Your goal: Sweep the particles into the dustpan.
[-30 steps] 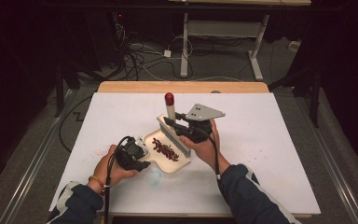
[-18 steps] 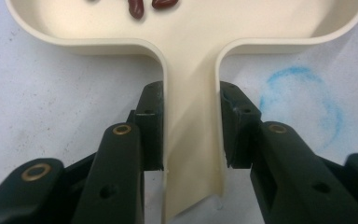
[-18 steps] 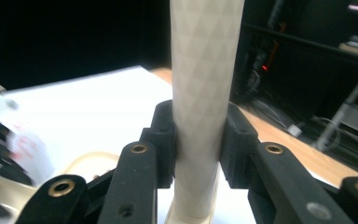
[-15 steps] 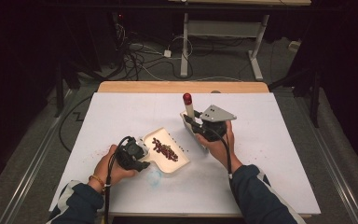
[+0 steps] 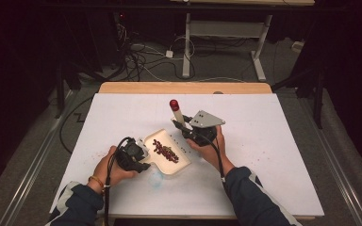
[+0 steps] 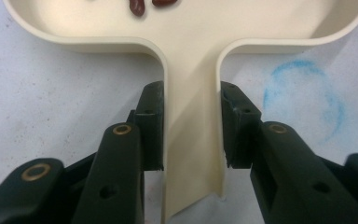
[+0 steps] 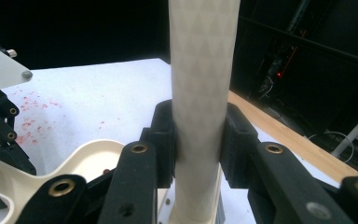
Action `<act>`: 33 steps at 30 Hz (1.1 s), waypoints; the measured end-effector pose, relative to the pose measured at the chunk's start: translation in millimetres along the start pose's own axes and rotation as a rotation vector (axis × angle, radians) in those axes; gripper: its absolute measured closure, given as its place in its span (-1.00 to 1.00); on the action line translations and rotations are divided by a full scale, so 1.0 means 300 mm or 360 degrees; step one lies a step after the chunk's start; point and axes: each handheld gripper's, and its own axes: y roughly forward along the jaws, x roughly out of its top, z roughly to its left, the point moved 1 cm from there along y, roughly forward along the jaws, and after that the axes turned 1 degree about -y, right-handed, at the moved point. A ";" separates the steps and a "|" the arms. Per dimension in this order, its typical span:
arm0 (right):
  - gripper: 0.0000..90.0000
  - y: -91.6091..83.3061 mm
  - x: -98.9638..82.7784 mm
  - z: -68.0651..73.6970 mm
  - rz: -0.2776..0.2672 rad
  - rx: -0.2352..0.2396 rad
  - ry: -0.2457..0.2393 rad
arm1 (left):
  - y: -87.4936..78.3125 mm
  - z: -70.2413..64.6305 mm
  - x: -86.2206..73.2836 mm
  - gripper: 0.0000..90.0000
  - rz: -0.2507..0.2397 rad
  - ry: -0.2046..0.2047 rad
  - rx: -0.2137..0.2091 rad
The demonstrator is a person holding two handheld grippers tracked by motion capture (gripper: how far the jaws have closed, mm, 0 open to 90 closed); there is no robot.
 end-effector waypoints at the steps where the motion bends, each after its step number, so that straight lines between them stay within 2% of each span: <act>1: 0.57 0.005 0.003 0.007 -0.0005 0.0017 0.0004 | 0.000 0.000 0.000 0.41 -0.0001 -0.0001 -0.0001; 6: 0.57 0.032 0.016 0.035 -0.0030 0.0062 0.0012 | 0.000 0.001 -0.001 0.41 -0.0001 -0.0001 -0.0003; 8: 0.57 0.038 0.024 0.051 -0.0042 0.0128 0.0015 | 0.000 0.002 -0.002 0.41 0.0001 0.0002 -0.0004; 10: 0.57 0.037 0.028 0.056 -0.0048 0.0142 0.0006 | 0.000 0.002 -0.001 0.41 0.0002 0.0007 0.0001; 12: 0.57 0.031 0.040 0.067 -0.0077 0.0188 0.0043 | 0.000 0.001 -0.001 0.41 0.0005 0.0006 -0.0002; 13: 0.57 0.024 0.059 0.080 -0.0094 0.0215 0.0028 | 0.000 0.001 -0.001 0.41 0.0003 0.0004 -0.0001; 18: 0.57 0.003 0.093 0.092 -0.0138 0.0229 0.0013 | 0.000 0.001 -0.002 0.41 0.0000 0.0000 -0.0004; 22: 0.57 -0.027 0.114 0.072 -0.0167 0.0182 0.0000 | 0.000 0.001 -0.003 0.41 -0.0004 0.0001 -0.0002; 26: 0.57 -0.046 0.109 0.027 -0.0142 0.0104 -0.0006 | 0.000 0.002 -0.004 0.41 -0.0004 -0.0004 -0.0007; 27: 0.57 -0.044 0.095 0.005 -0.0112 0.0071 0.0000 | 0.000 0.003 -0.004 0.41 -0.0003 -0.0006 -0.0009; 28: 0.57 -0.044 0.095 0.005 -0.0112 0.0071 0.0000 | 0.000 0.004 -0.004 0.41 -0.0004 -0.0009 -0.0010; 29: 0.57 -0.036 0.074 -0.013 -0.0082 0.0020 -0.0008 | 0.000 0.004 -0.005 0.41 -0.0004 -0.0007 -0.0011; 33: 0.57 -0.018 0.031 -0.035 -0.0043 -0.0010 -0.0001 | -0.002 0.006 -0.007 0.41 -0.0002 -0.0010 -0.0017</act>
